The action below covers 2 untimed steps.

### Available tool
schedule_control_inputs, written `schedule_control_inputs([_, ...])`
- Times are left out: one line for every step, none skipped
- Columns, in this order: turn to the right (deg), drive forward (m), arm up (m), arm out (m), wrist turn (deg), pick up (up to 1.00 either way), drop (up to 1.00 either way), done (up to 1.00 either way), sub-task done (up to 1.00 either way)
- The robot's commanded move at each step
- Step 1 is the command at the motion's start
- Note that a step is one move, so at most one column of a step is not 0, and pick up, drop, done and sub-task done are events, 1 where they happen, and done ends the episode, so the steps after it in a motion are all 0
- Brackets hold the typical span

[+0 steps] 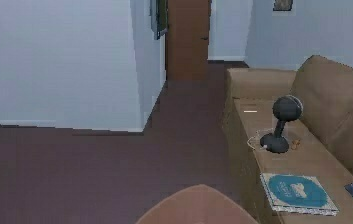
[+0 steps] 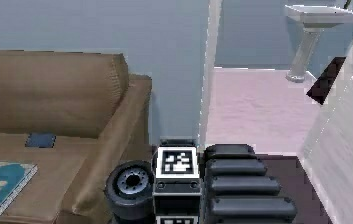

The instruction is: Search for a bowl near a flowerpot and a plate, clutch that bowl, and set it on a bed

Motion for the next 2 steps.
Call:
schedule_control_inputs([3.0,0.0,0.0,0.0,0.0,0.0,0.0,0.0,0.0])
schedule_control_inputs([0.0,1.0,0.0,0.0,0.0,0.0,0.0,0.0,0.0])
